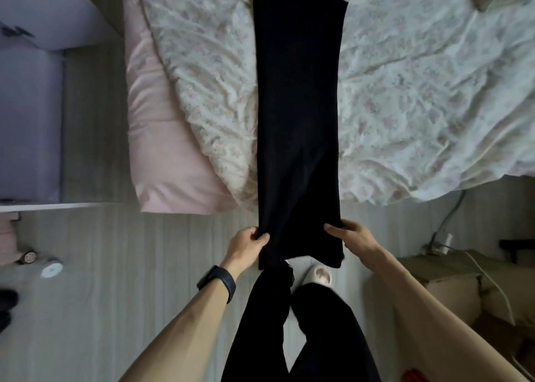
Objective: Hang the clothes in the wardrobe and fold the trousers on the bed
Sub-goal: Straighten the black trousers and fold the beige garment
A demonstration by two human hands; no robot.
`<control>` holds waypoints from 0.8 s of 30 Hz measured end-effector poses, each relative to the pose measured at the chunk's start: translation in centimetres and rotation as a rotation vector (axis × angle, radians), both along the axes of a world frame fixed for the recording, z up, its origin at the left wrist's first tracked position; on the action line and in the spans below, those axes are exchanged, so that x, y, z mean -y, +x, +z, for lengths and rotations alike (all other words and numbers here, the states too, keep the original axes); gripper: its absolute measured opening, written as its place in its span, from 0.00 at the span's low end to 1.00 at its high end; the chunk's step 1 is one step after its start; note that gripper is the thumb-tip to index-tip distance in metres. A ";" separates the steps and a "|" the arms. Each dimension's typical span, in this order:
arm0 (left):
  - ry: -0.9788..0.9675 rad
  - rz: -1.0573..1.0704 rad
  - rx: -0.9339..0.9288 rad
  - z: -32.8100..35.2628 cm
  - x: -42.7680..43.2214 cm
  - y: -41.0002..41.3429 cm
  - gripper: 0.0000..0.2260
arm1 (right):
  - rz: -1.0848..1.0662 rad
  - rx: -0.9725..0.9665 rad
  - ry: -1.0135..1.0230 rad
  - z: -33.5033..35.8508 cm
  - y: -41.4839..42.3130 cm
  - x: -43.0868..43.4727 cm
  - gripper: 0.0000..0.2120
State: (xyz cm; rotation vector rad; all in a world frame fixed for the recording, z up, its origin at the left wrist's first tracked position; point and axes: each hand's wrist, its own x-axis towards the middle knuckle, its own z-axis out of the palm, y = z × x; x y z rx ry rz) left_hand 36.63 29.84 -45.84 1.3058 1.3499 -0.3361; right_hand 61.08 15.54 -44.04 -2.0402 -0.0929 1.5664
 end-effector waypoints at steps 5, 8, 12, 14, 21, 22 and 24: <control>0.023 0.083 0.006 1.8 3.0 -2.2 0.08 | -0.055 0.010 -0.008 1.0 -2.3 4.7 0.09; 0.047 0.146 0.059 3.0 3.8 -1.7 0.09 | -0.165 0.098 0.044 2.0 -2.7 5.8 0.10; -0.037 0.284 0.188 5.0 6.3 -1.9 0.12 | -0.185 0.088 0.087 3.4 -3.5 7.6 0.07; -0.035 0.315 0.182 5.9 7.8 -2.3 0.13 | -0.199 0.124 0.108 4.3 -4.3 8.5 0.07; 0.241 0.159 -0.030 11.0 9.8 -4.6 0.12 | -0.071 0.369 0.063 9.8 -5.3 10.7 0.10; 0.243 0.156 -0.034 11.8 10.1 -4.9 0.10 | -0.079 0.370 0.066 10.3 -5.5 11.1 0.09; 0.281 0.170 -0.047 13.0 11.3 -5.4 0.12 | -0.117 0.356 0.072 11.0 -6.1 12.1 0.08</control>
